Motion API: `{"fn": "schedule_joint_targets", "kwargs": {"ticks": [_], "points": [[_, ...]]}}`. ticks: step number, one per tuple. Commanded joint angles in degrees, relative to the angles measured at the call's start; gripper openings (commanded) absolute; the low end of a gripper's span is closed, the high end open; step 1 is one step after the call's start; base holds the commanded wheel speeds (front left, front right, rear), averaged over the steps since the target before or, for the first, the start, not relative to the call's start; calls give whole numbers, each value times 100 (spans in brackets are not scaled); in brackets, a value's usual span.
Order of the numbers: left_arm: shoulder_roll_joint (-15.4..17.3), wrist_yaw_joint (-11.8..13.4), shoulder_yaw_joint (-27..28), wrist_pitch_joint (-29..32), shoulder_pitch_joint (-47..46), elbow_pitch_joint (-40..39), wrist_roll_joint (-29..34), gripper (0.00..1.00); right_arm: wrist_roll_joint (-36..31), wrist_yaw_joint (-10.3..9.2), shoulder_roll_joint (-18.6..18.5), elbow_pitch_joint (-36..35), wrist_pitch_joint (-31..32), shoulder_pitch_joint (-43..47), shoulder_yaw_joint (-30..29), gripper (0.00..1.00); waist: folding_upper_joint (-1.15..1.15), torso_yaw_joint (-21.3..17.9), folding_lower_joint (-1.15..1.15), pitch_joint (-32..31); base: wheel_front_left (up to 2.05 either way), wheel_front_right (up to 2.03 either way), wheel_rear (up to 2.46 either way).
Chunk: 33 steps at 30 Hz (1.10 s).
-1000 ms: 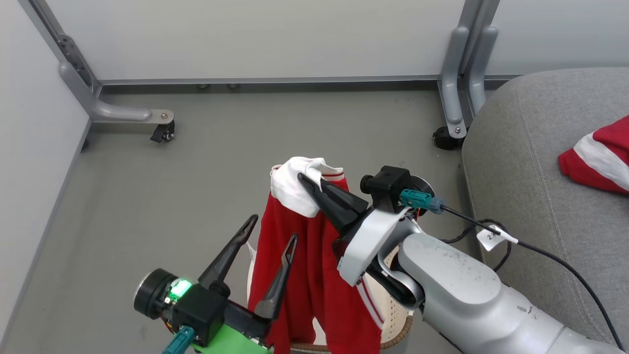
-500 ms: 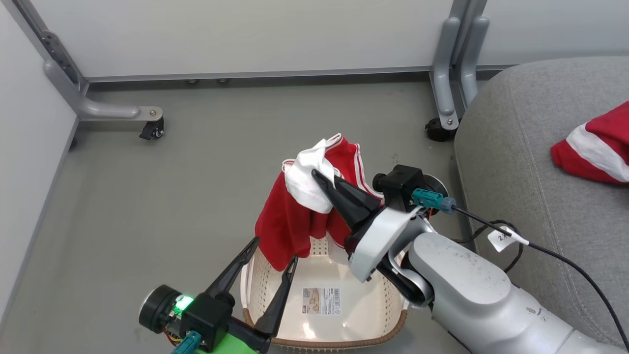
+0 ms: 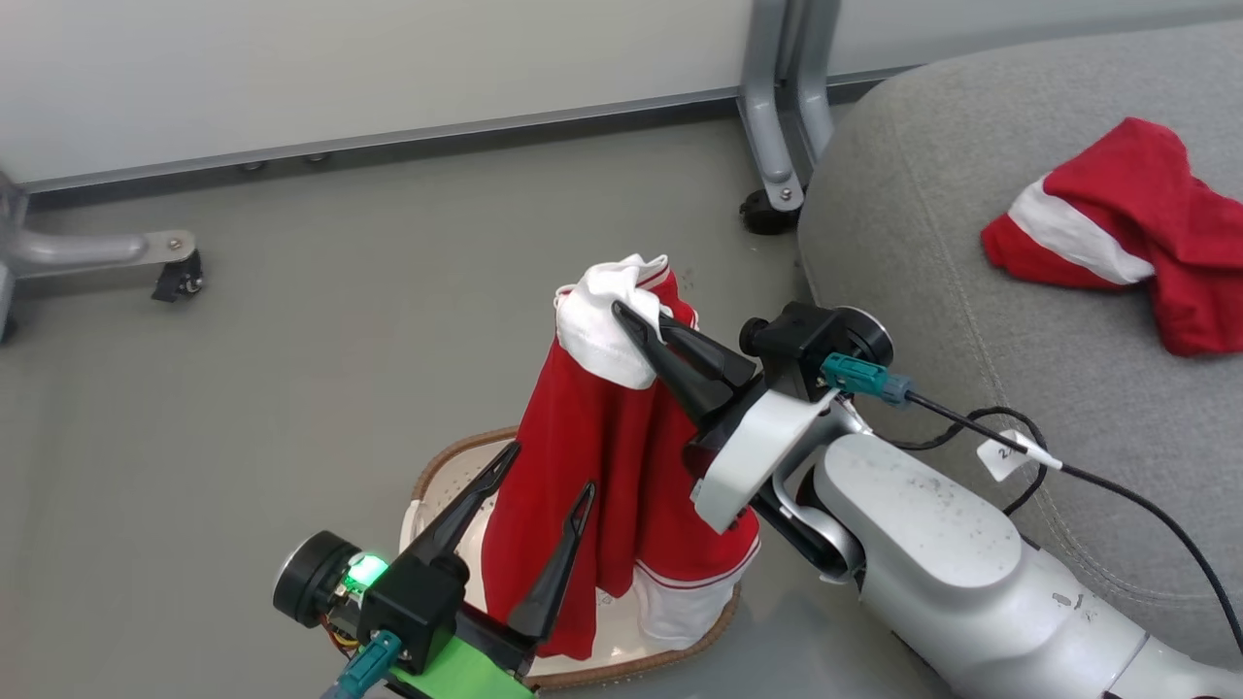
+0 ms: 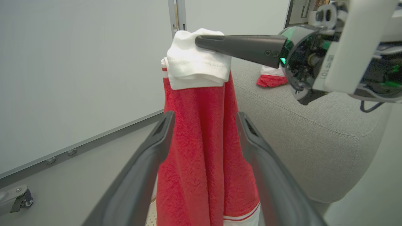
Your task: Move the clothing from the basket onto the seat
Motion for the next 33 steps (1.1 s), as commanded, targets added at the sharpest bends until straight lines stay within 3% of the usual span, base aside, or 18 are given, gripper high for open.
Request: {"fn": "schedule_joint_targets", "kwargs": {"ticks": [1,18,26,33], "points": [[68,12,3,27,-116,-32,26,100,-65,0,-34,-73,-18,-80,-55,0,0,-551,0,220,0,0,0],[463,40,-64,483,-522,-436,93,100,-616,0,-374,-657,-18,191,-1095,0,0,-2133,0,935,0,0,0],[569,8,-157,657,-735,-631,133,100,-682,0,-514,-799,-17,75,-1754,0,0,-2367,0,1229,0,0,0],[623,-22,-298,724,-1077,-819,173,100,-652,0,-914,-855,-18,-509,-2630,0,0,-2176,0,1554,0,0,0]]}}
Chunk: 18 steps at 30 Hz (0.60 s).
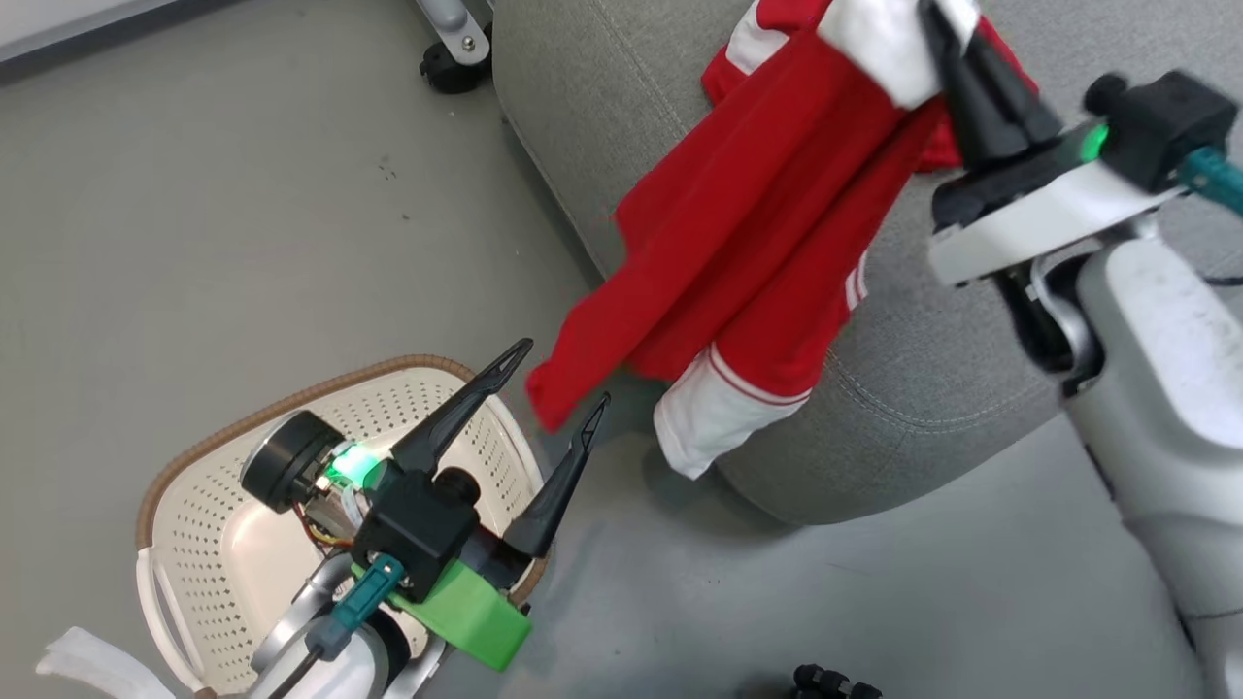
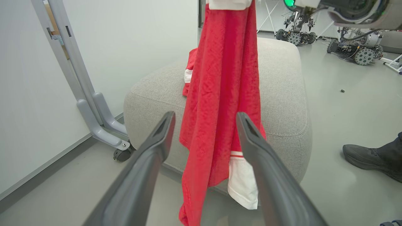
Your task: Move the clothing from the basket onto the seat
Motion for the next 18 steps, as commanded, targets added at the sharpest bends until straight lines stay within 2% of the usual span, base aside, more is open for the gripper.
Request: {"fn": "schedule_joint_targets", "kwargs": {"ticks": [1,12,14,18], "points": [[62,-23,-31,9,-158,-43,41,100,-5,-1,-149,-38,-18,-265,-210,0,0,142,-1,236,0,0,0],[37,-23,-155,-130,-806,-138,155,100,75,-1,-1328,-74,180,-1776,-1527,0,0,832,-1,959,0,0,0],[26,-30,-198,-177,-916,-136,190,100,60,-1,-1554,-31,219,-1898,-1705,0,0,963,-1,1102,0,0,0],[29,-36,-213,-252,-1097,-114,226,100,173,-1,-1736,228,238,-1798,-1905,0,0,1128,-1,1365,0,0,0]]}}
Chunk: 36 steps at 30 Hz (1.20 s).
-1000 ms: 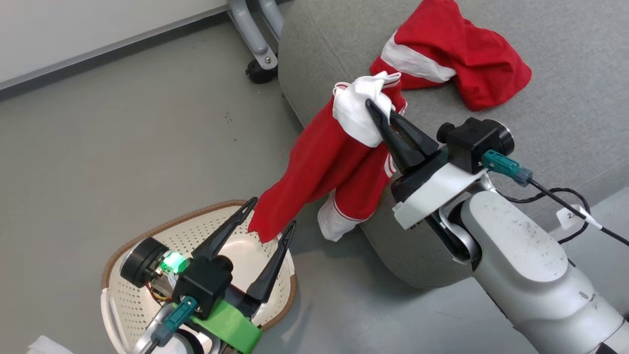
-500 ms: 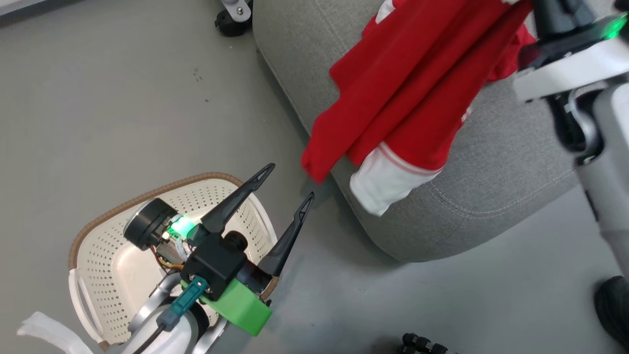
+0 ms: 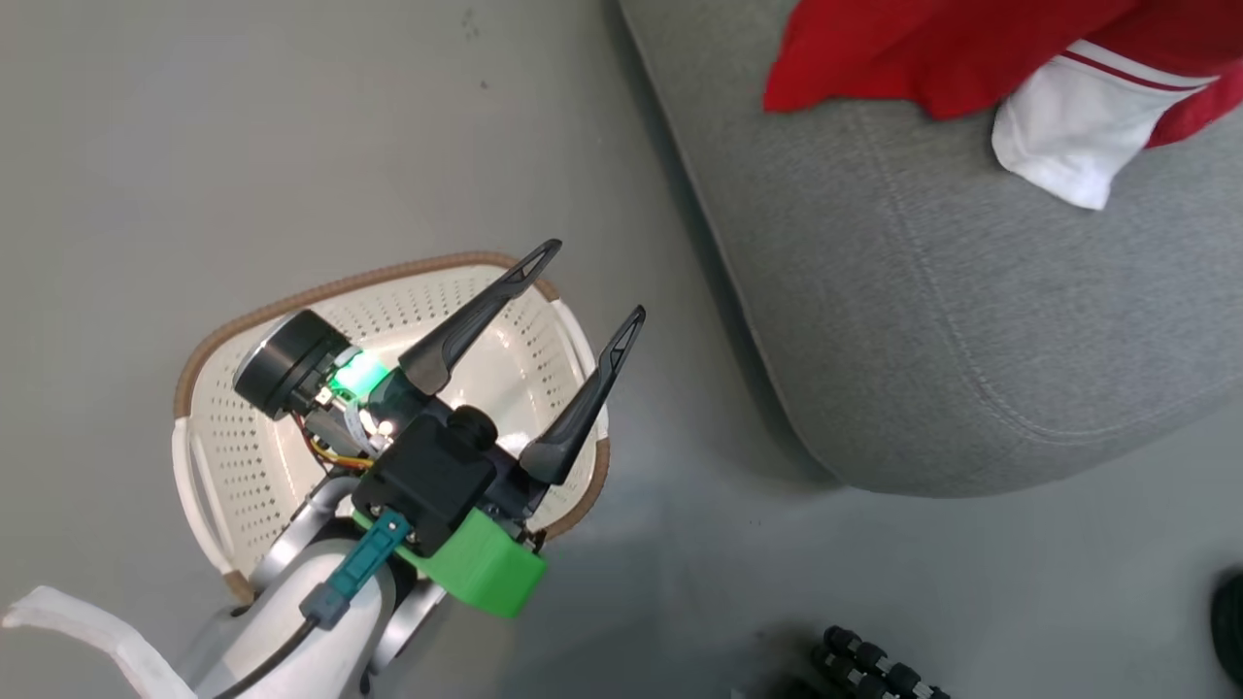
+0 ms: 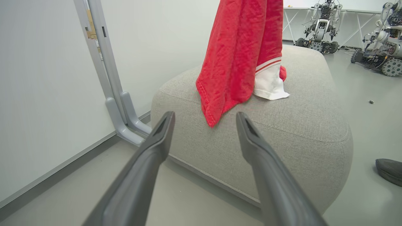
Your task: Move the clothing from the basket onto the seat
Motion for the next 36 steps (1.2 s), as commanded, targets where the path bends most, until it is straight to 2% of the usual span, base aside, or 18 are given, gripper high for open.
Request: {"fn": "schedule_joint_targets", "kwargs": {"ticks": [1,4,6,7,11,14,15,16,17,25,36], "points": [[33,-13,25,-53,-138,23,66,100,63,-4,56,155,22,182,41,0,0,340,-1,402,0,0,0],[39,-14,17,-113,-206,89,78,100,161,-4,207,560,-25,484,135,0,0,399,-1,516,0,0,0],[3,-9,-27,-183,-267,204,71,100,379,-4,564,1202,-173,1022,171,0,0,468,-1,575,0,0,0],[7,7,-25,-194,-271,221,70,100,419,-4,653,1309,-201,1141,190,0,0,472,-1,576,0,0,0],[46,65,8,-219,-246,274,55,100,545,-5,909,1568,-255,1519,127,0,0,466,-1,524,0,0,0],[59,105,19,-240,-208,313,26,100,532,-5,1091,1494,-252,1782,-61,0,0,464,-1,442,0,0,0],[61,115,26,-253,-187,328,19,100,481,-5,1162,1433,-251,1900,-137,31,0,463,-1,397,0,0,0],[63,140,32,-263,-162,343,10,100,461,-5,1221,1396,-250,1997,-194,86,0,461,-1,356,0,0,0],[65,165,42,-284,-133,364,3,100,405,-5,1278,1357,-251,2116,-273,100,0,462,-1,301,0,0,0],[-53,440,157,-550,144,608,-126,100,-316,-5,1723,557,-253,2995,-808,100,0,534,-1,-268,0,0,0],[-322,984,597,-995,571,1114,-442,100,-1277,-5,2509,-834,-253,4286,-821,100,0,973,-1,-1045,0,0,0]]}}
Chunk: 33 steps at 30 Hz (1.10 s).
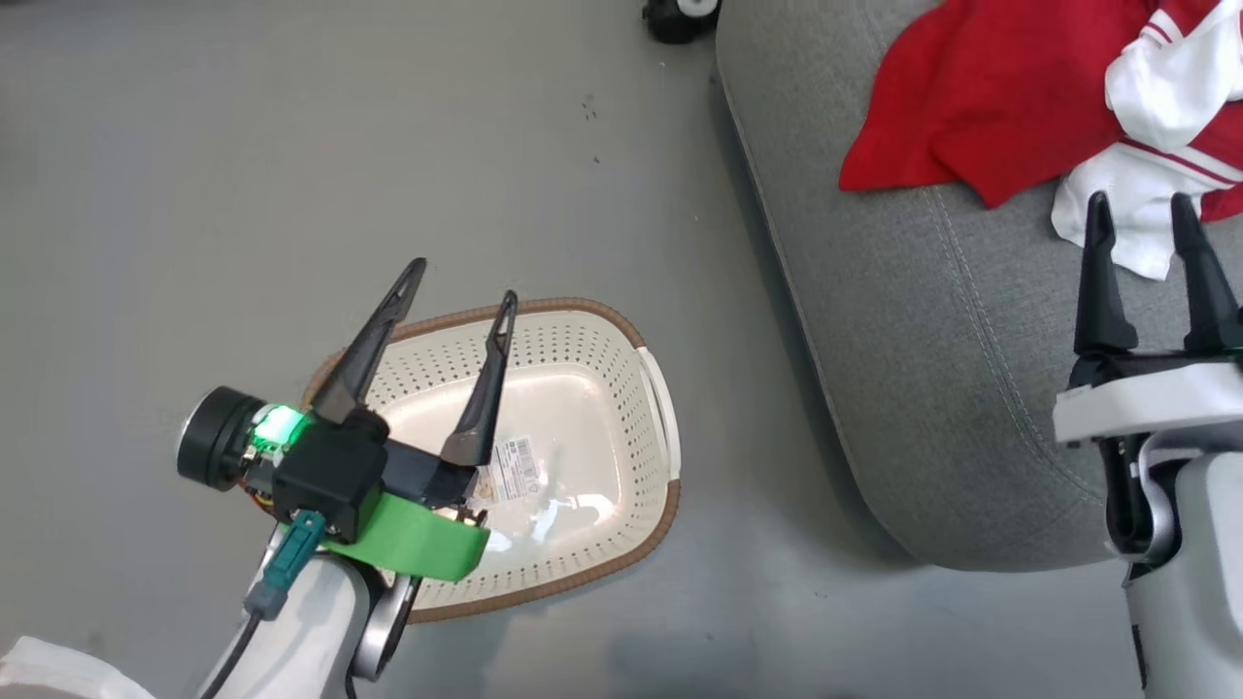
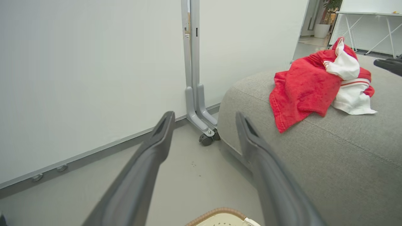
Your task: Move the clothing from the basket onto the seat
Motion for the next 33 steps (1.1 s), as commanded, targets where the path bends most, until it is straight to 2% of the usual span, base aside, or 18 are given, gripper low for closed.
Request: {"fn": "schedule_joint_targets", "kwargs": {"ticks": [1,8,14,23,33], "points": [[-46,76,89,-52,123,78,-54,100,-87,-6,84,-141,-16,179,9,100,0,313,0,-338,0,0,0],[-228,350,624,-136,388,285,-302,100,-490,-6,481,-806,95,730,163,100,0,718,0,-675,0,0,0],[-436,431,1261,-139,630,259,-333,100,-692,-6,656,-1250,319,1072,300,100,0,1097,0,-879,0,0,0],[-704,176,1946,-135,1181,540,-172,100,-878,-6,764,-1546,601,1609,369,100,0,1475,0,-1317,0,0,0],[-827,-191,2118,-135,1664,905,64,100,-915,-6,792,-1666,810,2161,454,100,0,1399,0,-1832,0,0,0]]}}
